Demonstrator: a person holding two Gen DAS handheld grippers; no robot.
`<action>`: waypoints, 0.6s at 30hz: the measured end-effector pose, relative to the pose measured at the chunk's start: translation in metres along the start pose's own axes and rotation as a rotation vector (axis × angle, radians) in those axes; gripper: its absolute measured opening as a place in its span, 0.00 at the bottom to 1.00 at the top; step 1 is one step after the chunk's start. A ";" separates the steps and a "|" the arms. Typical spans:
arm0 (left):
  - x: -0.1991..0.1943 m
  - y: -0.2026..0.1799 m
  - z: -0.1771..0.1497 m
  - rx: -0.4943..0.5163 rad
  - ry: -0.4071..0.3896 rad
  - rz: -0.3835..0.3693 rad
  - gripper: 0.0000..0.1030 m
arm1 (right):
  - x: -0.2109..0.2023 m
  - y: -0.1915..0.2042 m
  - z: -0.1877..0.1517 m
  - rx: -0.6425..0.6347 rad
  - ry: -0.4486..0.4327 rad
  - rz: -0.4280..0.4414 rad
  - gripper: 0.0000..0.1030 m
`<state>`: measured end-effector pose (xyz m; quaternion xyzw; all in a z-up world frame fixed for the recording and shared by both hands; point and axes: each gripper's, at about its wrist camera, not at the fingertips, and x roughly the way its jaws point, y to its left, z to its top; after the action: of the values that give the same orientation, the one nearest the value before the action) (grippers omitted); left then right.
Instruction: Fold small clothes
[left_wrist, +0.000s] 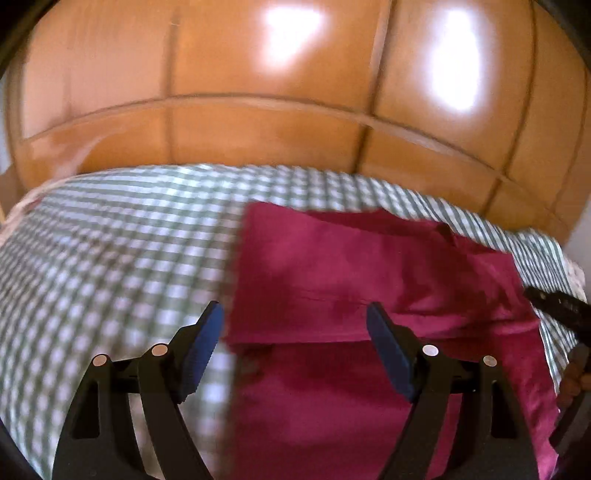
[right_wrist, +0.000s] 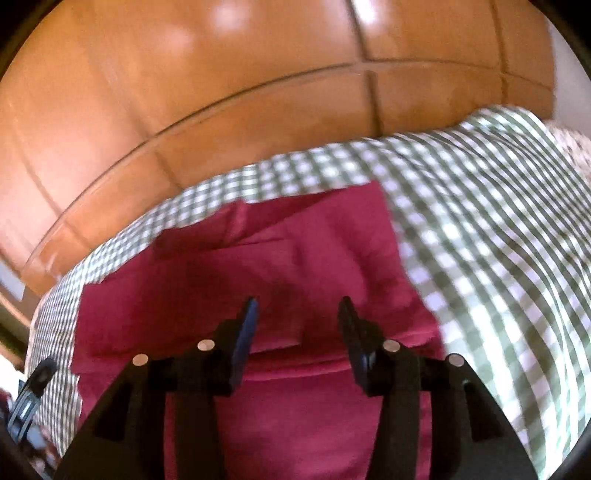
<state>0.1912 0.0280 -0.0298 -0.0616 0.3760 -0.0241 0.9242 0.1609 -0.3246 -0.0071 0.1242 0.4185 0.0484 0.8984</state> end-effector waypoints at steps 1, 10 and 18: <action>0.009 -0.006 -0.001 0.015 0.024 -0.007 0.76 | 0.004 0.013 -0.002 -0.043 0.006 0.005 0.44; 0.049 -0.016 -0.022 0.058 0.168 -0.025 0.76 | 0.048 0.033 -0.033 -0.112 0.037 0.043 0.44; 0.014 0.024 0.022 -0.130 0.027 -0.101 0.76 | 0.047 0.027 -0.034 -0.090 0.018 0.070 0.45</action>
<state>0.2162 0.0531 -0.0271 -0.1400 0.3857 -0.0472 0.9107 0.1656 -0.2836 -0.0559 0.0977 0.4195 0.0994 0.8970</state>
